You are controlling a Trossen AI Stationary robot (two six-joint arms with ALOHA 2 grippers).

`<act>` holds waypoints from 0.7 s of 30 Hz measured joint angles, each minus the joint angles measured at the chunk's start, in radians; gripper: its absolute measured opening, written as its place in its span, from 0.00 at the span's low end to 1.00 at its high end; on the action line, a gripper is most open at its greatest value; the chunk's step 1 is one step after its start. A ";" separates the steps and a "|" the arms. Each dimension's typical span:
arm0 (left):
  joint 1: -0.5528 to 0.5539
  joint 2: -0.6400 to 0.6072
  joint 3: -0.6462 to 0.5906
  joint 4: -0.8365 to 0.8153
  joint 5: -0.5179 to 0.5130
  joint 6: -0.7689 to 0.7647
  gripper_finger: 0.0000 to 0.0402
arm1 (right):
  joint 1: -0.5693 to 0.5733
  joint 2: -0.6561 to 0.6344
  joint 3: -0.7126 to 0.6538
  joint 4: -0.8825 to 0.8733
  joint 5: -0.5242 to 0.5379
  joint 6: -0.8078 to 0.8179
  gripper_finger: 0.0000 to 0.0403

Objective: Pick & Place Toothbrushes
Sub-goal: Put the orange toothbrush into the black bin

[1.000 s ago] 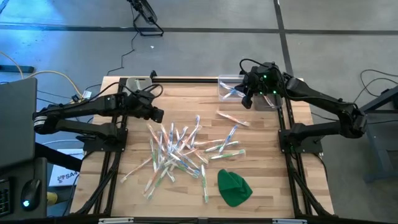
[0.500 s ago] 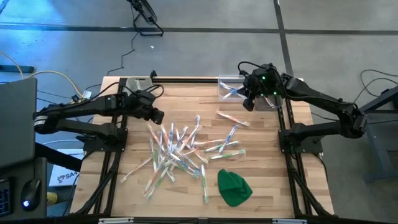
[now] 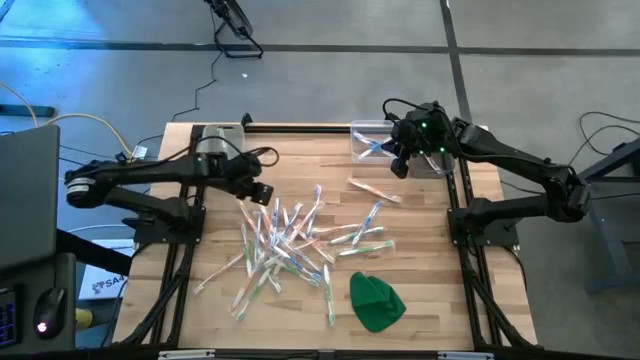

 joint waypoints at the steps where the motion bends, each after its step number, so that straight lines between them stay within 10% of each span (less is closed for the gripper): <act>1: 0.000 0.012 0.000 -0.011 -0.003 0.000 0.37 | 0.000 0.000 0.000 0.000 0.000 0.000 0.01; 21: 0.000 0.238 0.000 -0.046 -0.081 -0.153 0.38 | 0.000 0.000 0.000 -0.004 0.000 0.000 0.01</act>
